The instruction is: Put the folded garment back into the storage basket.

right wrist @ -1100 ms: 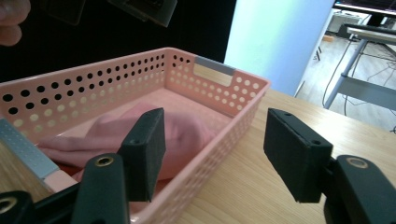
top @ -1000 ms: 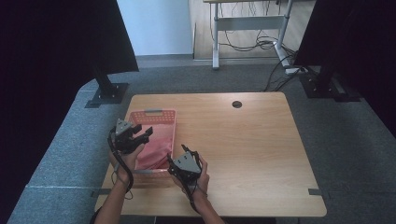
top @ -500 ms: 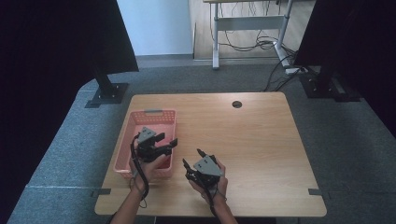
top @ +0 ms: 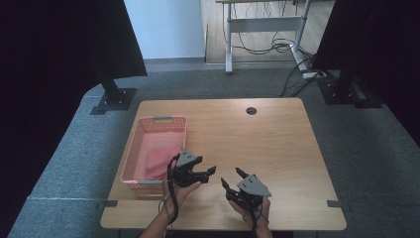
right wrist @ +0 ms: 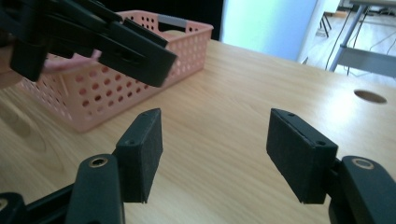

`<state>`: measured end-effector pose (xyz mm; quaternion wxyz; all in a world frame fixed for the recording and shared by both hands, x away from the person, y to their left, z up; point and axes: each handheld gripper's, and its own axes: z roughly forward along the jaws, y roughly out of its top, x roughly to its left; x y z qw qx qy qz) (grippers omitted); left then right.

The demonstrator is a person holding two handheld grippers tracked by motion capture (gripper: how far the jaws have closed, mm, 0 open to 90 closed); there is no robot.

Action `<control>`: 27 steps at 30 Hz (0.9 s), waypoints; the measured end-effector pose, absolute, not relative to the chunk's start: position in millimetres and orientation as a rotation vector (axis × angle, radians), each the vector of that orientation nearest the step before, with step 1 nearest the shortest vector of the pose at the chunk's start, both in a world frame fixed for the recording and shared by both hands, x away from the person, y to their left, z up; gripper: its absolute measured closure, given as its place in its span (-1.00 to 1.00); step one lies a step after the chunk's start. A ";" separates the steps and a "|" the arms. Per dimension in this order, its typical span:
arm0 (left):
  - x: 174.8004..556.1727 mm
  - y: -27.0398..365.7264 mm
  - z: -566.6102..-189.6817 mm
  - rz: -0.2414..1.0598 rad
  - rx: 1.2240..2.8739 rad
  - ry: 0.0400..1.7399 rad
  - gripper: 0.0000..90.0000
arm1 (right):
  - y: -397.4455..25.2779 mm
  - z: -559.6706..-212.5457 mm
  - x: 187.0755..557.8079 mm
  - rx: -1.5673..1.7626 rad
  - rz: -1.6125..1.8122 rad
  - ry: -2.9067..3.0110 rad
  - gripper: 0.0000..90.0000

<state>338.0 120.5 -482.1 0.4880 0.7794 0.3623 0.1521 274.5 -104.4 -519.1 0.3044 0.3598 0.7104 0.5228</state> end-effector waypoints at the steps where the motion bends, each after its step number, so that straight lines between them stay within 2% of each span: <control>1: 336.8 119.0 -483.7 0.365 1.899 0.878 -0.34 | -108.4 -520.9 273.6 0.957 1.386 1.883 -0.20; 18: 307.2 106.7 -521.3 0.305 2.007 0.826 -0.36 | -161.5 -556.3 251.2 1.072 1.338 1.939 -0.23; 27: 300.7 107.6 -531.0 0.290 2.040 0.824 -0.38 | -175.1 -556.4 245.3 1.091 1.325 1.926 -0.23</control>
